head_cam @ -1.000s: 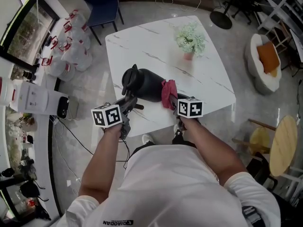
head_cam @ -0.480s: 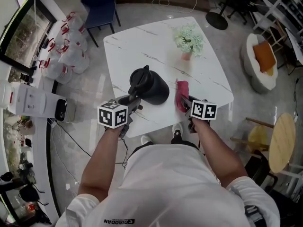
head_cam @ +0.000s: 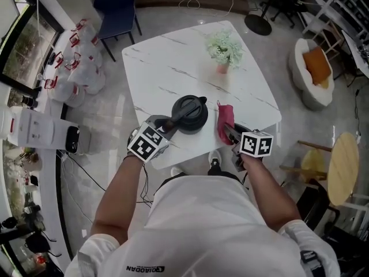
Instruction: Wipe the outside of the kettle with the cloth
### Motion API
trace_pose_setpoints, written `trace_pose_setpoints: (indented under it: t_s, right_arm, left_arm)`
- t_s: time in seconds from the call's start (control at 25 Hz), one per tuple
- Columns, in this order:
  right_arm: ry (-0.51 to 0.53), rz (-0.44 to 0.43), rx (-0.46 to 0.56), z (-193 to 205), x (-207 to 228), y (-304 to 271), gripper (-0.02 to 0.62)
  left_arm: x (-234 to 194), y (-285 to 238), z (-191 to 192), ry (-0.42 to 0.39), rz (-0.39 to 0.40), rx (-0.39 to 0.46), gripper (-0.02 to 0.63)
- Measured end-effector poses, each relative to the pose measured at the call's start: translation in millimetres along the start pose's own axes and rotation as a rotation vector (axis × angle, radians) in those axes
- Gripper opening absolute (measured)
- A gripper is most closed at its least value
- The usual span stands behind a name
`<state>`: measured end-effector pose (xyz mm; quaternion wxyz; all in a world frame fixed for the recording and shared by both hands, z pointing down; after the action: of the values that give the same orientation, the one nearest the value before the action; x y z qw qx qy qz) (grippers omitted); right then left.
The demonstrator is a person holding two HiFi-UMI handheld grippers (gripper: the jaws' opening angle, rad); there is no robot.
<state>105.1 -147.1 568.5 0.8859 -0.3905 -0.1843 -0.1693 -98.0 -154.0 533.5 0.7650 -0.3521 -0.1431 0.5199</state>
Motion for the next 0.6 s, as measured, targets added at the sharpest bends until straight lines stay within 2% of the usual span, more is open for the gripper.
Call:
trace_pose_setpoints:
  t_s: [0.24,0.4,0.52,0.6]
  right_arm:
    - [0.008,-0.004,0.009,0.1,-9.9,3.2,0.097]
    - [0.023,-0.006,0.014,-0.5,-19.1,5.9,0.097]
    - [0.03,-0.005,0.027,-0.3,-28.6,12.2,0.097]
    - [0.033,-0.005,0.042,0.2,-35.5,16.9,0.097]
  left_arm:
    - [-0.7,0.2,-0.2,-0.018,0.031,0.021,0.103]
    - [-4.1,0.7,-3.1,-0.003,0.033,0.067,0.119]
    - [-5.4,12.3,-12.3,0.073,0.042,0.184,0.221]
    - [-6.8,25.1,-17.7,0.13,0.048,0.272,0.225]
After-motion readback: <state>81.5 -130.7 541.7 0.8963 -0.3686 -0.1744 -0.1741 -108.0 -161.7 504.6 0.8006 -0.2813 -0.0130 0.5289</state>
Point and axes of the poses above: the fingertips, and each gripper's own axes: y backward along the fingers, x to its right, z out of its underside, the point moved 1 cm from there along y, backward along the fingers, and after that the axes turned 7 degrees about z, right-handed, at the moved point
